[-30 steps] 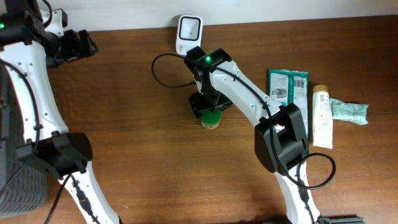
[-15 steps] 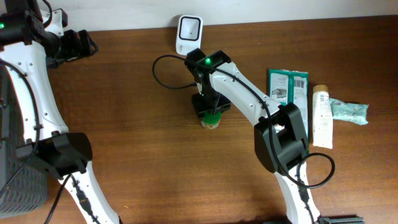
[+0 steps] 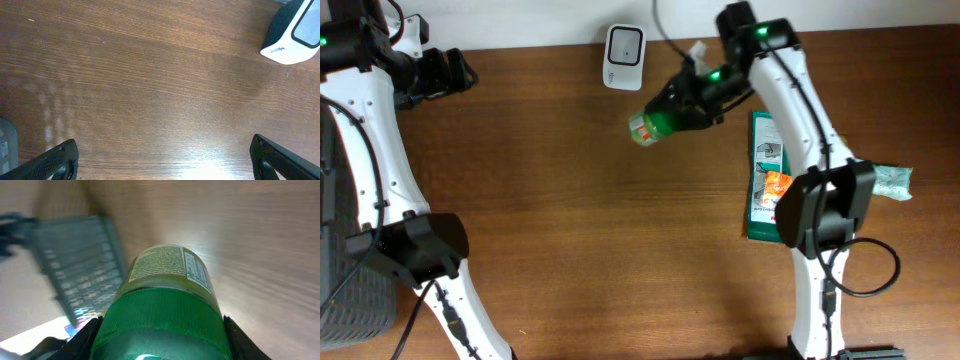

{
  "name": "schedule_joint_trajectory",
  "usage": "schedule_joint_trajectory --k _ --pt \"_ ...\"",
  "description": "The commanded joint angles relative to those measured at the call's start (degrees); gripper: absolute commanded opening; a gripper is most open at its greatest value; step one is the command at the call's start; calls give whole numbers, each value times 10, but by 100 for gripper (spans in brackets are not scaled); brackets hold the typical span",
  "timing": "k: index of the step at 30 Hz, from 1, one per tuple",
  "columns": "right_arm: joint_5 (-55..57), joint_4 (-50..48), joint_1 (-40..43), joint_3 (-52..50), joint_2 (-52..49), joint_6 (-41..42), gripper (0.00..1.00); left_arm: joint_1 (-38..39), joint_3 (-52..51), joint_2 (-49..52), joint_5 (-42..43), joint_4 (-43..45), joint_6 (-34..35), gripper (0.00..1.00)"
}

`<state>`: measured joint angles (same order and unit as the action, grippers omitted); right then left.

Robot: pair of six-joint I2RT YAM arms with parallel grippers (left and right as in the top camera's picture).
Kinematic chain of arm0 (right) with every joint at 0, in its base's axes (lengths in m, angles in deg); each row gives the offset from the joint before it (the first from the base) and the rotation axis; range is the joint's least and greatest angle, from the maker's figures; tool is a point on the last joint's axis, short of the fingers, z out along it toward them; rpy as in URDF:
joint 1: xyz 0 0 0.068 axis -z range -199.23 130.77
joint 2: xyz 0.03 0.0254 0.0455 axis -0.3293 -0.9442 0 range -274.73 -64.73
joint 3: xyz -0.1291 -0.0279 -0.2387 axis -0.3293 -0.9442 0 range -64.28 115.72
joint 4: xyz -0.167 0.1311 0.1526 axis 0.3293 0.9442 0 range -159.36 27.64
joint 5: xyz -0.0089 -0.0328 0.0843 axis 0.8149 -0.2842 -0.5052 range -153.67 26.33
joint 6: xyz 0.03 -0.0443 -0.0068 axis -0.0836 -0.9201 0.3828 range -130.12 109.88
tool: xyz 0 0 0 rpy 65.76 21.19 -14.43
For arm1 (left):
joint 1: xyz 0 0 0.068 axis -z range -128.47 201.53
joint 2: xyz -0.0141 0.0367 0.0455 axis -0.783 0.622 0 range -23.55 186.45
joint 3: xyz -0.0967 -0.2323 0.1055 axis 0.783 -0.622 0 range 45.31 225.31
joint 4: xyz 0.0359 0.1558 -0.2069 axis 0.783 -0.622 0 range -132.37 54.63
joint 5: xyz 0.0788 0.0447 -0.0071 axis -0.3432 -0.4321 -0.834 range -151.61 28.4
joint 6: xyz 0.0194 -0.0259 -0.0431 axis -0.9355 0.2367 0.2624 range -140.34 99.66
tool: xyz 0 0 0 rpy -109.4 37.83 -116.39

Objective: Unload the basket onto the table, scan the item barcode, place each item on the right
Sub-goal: 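Lift the green jar with the right gripper in front of the scanner, then carry the jar right and set it beside the glove packet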

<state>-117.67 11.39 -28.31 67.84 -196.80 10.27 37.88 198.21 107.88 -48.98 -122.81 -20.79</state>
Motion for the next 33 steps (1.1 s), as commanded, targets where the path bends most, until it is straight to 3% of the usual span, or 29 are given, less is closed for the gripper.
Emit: schedule_joint_trajectory --k 1,7,11,14,20,23,25,26,30,33 --pt "-154 1 29 14 3 -7 36 0 9 5 6 0 -3 99" --pt "-204 1 42 14 13 -44 36 0 9 5 6 0 -3 99" --pt "-136 5 22 14 13 -67 36 0 9 5 6 0 -3 99" --pt "24 3 -23 14 13 -66 36 0 9 5 6 0 -3 99" --pt "624 -158 -164 9 13 -71 36 0 9 5 6 0 -3 99" --pt "811 -369 -207 -24 3 -252 35 0 9 5 6 0 -3 99" --pt "832 -509 -206 -40 -14 -363 35 0 9 5 6 0 -3 99" --pt "832 -575 -201 -43 -27 -408 41 0 9 5 6 0 -3 99" --pt "810 -678 -184 -43 -70 -543 49 0 9 5 6 0 -3 99" --pt "753 -681 -182 -44 -78 -562 48 0 9 5 6 0 -3 99"
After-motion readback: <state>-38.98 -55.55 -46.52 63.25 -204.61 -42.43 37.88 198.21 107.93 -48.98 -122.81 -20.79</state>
